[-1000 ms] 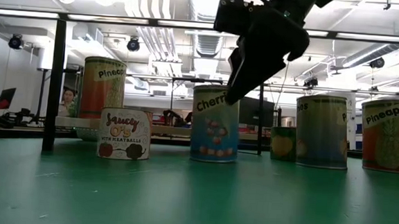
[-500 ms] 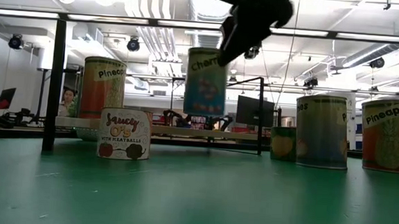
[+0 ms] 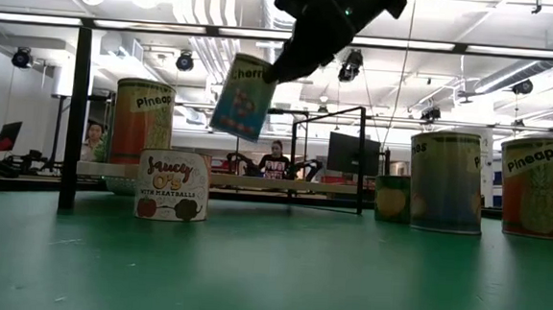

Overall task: Pick and place cans onto a shelf
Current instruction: Put the canned cherries on the shelf

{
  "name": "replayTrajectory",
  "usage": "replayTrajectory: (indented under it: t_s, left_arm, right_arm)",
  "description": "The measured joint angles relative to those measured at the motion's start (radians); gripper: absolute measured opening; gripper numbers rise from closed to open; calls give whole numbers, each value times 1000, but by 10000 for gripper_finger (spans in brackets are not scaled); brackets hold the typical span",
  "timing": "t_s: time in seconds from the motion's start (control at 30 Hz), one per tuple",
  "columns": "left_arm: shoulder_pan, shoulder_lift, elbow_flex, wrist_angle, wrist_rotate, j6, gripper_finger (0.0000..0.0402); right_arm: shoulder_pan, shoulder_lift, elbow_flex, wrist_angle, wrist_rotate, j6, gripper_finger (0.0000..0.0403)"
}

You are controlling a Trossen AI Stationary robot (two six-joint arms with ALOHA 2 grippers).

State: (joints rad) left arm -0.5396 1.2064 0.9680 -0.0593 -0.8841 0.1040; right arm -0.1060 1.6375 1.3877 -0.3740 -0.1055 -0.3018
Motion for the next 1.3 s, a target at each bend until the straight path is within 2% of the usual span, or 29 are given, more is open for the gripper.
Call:
replayTrajectory:
  t_s: [0.37,0.6,0.8,1.3]
  left_arm:
    - [0,0,0,0,0,0,0]
    - [0,0,0,0,0,0,0]
    - [0,0,0,0,0,0,0]
    - [0,0,0,0,0,0,0]
  right_arm:
    - [-6,0,-59,42,1,-3,277]
    - [-17,0,-82,80,12,14,299]
    - [-27,0,-82,108,82,19,314]
    - [-28,-13,-84,118,84,1,274]
